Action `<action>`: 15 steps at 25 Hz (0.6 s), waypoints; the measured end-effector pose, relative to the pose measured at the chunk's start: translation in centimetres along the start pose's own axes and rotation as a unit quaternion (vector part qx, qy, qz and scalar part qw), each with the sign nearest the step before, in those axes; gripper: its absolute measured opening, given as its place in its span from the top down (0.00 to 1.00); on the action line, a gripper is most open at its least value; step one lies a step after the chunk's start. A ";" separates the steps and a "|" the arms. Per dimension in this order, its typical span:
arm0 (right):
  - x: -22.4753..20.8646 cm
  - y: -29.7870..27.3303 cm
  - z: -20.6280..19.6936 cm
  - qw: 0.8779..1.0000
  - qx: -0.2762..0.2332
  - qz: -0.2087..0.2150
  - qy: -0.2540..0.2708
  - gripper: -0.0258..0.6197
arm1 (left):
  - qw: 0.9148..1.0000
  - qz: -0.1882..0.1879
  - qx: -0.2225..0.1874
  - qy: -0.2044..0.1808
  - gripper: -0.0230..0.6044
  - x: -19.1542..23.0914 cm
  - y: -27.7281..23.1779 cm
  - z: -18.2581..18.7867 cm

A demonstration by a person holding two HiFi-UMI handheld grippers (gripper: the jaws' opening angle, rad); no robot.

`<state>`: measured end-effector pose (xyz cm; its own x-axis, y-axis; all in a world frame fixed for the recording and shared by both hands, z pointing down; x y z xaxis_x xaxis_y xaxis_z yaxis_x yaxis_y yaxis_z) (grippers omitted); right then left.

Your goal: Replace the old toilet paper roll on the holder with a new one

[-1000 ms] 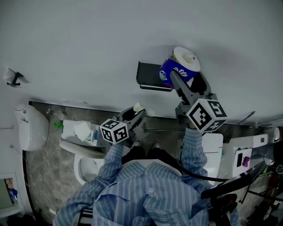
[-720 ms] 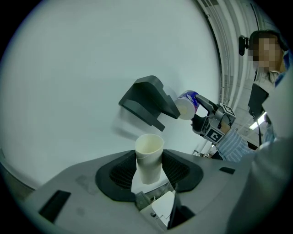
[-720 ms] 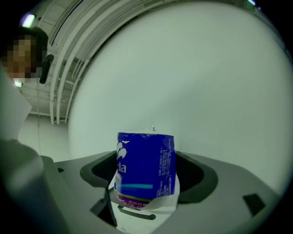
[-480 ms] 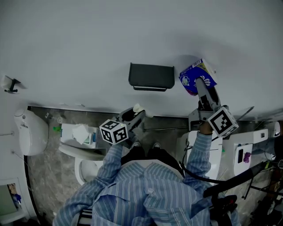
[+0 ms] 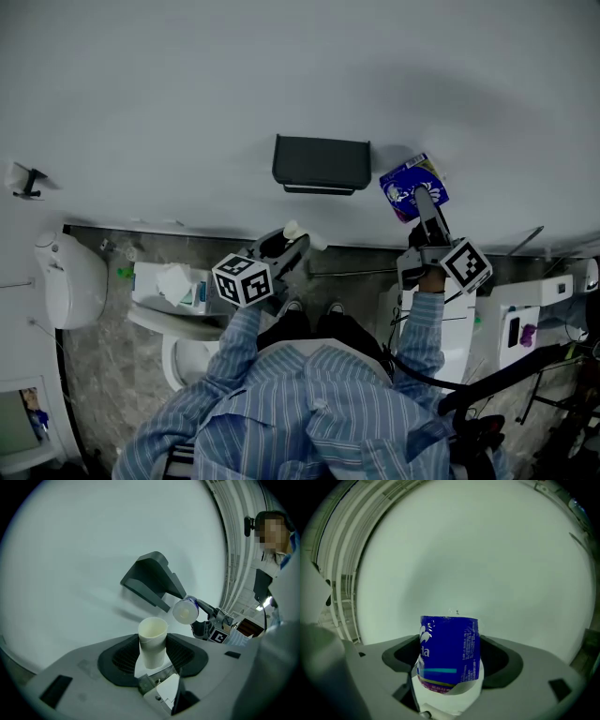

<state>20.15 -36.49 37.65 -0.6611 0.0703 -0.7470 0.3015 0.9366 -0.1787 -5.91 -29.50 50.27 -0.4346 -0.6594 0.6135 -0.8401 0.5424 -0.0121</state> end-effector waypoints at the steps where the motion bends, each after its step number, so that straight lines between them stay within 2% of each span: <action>1: -0.4 -0.2 -0.3 1.000 0.006 0.000 -0.006 0.34 | 1.000 0.001 0.001 0.000 0.68 -0.1 -0.2 0.0; 7: -3.0 -1.6 -2.3 0.997 0.039 -0.003 -0.066 0.34 | 1.000 0.012 0.000 -0.002 0.68 -0.5 -0.4 -0.3; 11: -3.0 -2.7 -4.2 0.991 0.057 0.006 -0.121 0.34 | 1.000 0.020 -0.005 -0.001 0.68 0.1 0.8 -0.1; 15: -3.3 -2.9 -4.2 0.983 0.063 0.017 -0.169 0.34 | 0.999 0.032 -0.010 -0.003 0.68 -0.3 0.9 -0.1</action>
<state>18.55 -38.03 43.34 -0.3903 -0.0380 -0.9199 0.4162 0.8839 -0.2131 -6.49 -28.77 50.09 -0.4887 -0.6267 0.6070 -0.8039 0.5938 -0.0342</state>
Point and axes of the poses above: the fingertips, and each gripper's own axes: y backward along the fingers, x to its left, z out of its top, the point moved 3 cm from there along y, backward along the fingers, and after that the axes turned 15 degrees about -z, right-handed, at the moved point
